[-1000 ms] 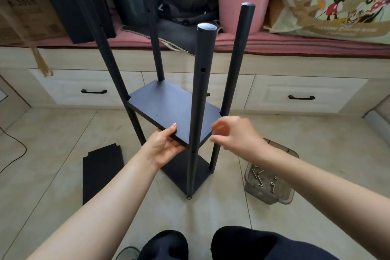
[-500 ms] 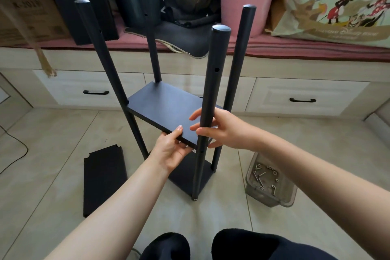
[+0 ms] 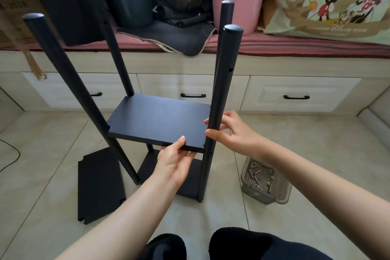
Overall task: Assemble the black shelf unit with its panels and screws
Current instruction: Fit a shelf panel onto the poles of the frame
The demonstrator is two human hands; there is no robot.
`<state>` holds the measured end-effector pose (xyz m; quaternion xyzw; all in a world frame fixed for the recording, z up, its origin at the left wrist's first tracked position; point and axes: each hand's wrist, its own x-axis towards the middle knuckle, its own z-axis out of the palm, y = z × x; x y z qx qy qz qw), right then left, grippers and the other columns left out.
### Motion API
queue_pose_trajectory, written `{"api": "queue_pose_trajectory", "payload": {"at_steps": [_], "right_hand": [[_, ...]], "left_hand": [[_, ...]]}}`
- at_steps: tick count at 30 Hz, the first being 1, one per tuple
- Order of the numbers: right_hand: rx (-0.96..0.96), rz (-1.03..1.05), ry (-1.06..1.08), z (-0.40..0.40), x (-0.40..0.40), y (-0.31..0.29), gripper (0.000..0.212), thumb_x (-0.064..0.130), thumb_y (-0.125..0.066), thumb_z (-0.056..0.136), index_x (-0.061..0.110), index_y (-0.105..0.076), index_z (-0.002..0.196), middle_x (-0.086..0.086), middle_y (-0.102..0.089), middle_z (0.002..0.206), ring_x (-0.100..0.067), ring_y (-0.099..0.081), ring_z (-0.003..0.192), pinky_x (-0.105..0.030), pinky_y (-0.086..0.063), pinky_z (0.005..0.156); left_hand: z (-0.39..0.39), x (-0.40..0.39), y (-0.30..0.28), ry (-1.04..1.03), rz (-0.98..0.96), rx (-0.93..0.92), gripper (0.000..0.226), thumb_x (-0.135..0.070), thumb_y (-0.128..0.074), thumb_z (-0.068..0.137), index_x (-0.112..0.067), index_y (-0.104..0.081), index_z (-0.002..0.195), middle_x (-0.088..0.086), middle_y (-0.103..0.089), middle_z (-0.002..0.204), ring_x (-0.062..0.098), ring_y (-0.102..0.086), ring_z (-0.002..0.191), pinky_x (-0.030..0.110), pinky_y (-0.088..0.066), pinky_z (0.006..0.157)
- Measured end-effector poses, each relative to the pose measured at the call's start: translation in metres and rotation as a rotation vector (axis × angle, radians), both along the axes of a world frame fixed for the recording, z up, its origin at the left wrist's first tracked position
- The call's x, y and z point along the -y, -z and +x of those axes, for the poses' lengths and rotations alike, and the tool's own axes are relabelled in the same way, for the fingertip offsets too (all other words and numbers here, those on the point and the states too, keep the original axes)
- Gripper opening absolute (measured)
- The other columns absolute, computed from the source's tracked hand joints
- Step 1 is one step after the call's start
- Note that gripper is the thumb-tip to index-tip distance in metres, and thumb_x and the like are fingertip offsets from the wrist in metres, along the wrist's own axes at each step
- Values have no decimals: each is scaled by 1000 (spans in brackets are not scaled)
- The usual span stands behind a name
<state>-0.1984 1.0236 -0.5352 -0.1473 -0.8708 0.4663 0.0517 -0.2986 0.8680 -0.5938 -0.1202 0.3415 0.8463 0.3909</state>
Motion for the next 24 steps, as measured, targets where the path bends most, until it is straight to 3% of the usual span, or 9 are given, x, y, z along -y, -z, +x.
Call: {"api": "queue_pose_trajectory", "payload": {"at_steps": [3, 6, 9, 11, 13, 15, 19, 22, 24], "right_hand": [[140, -40, 121, 8, -4, 4, 82, 80, -59, 67, 36, -46, 135, 4, -39, 131, -8, -54, 109, -32, -47, 97], [219, -343, 67, 12, -6, 7, 93, 77, -60, 66, 42, -29, 147, 13, -58, 127, -8, -60, 112, -48, -49, 98], [167, -492, 35, 9, -8, 18, 100, 76, -71, 59, 43, -33, 146, 20, -71, 109, -7, -67, 106, -49, -49, 98], [130, -587, 21, 7, -8, 23, 88, 70, -75, 60, 39, -47, 137, 21, -72, 108, -10, -70, 104, -50, -50, 98], [95, -682, -5, 6, -9, 26, 67, 68, -82, 59, 46, -61, 120, 17, -72, 111, -16, -70, 107, -52, -51, 99], [72, -723, -48, 8, -12, 29, 60, 65, -85, 58, 51, -66, 113, 11, -72, 116, -20, -68, 111, -52, -51, 99], [38, -881, -42, 5, -19, 39, 91, 55, -85, 67, 40, -39, 145, -1, -66, 129, -30, -63, 120, -60, -46, 102], [2, -1178, 111, 2, -22, 41, 85, 68, -67, 79, 35, -32, 148, -19, -59, 136, -39, -60, 121, -60, -42, 105], [17, -1225, 324, -5, -20, 42, 78, 58, -63, 87, 19, -34, 149, -26, -59, 133, -40, -64, 115, -53, -50, 99]], "left_hand": [[10, 1, -1, 9, 13, 3, 32, 2, -52, 99, -1, -54, 131, 23, -65, 127, 34, -69, 111, 44, -59, 77], [16, 1, -3, 39, 7, -10, 26, 2, -53, 98, -3, -57, 124, 20, -68, 124, 32, -69, 111, 46, -57, 85], [16, 2, -4, 52, 9, -23, 25, 2, -54, 98, -3, -59, 122, 19, -69, 124, 32, -68, 113, 45, -55, 90], [15, 4, -5, 69, 7, -29, 23, 1, -54, 98, -4, -60, 120, 17, -71, 121, 29, -70, 109, 42, -55, 90], [15, 6, -6, 97, 16, -36, 23, 0, -54, 98, -3, -62, 119, 15, -73, 116, 26, -72, 104, 39, -55, 89], [15, 7, -6, 107, 41, -32, 20, 1, -52, 99, -2, -63, 115, 14, -74, 111, 25, -74, 100, 38, -55, 88], [16, 7, -7, 99, 70, -22, 19, 3, -51, 98, -1, -64, 112, 15, -75, 107, 26, -74, 97, 38, -59, 82], [16, 8, -6, 95, 75, -23, 20, 4, -51, 98, 1, -62, 115, 15, -75, 106, 26, -75, 96, 38, -62, 78], [16, 9, -6, 101, 69, -30, 21, 3, -52, 98, 1, -62, 116, 15, -74, 107, 26, -75, 96, 38, -62, 79]]}}
